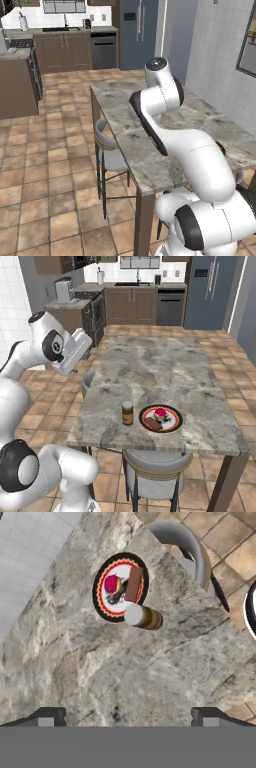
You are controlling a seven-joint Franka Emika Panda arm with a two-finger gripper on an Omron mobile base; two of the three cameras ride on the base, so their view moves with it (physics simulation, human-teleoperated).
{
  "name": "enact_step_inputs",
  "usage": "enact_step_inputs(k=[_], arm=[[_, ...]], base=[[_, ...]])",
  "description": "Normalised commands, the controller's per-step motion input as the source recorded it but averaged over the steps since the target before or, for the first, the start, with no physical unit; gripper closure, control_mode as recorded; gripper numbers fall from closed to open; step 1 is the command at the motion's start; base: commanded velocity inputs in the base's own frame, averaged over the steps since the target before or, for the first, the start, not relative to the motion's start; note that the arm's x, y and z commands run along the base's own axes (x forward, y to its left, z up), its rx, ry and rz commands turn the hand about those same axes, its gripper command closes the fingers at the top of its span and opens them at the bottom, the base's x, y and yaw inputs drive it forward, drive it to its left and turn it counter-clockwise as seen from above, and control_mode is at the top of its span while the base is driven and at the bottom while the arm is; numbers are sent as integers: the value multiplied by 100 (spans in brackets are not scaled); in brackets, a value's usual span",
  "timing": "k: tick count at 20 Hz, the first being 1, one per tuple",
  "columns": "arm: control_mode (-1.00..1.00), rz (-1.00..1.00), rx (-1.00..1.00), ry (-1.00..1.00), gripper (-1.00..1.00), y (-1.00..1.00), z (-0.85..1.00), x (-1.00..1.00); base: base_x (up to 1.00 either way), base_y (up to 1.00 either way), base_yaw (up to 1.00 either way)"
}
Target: Take the cinnamon bottle from the cabinet and place it on the dining table, next to the plate with the cupcake. Then take the chocolate from the dining counter and place it on the cupcake plate.
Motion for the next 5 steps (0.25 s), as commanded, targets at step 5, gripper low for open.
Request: enact_step_inputs(k=[5], arm=[[-100,5,-13,2,-100,63,-17,-10]], base=[[0,0,0]])
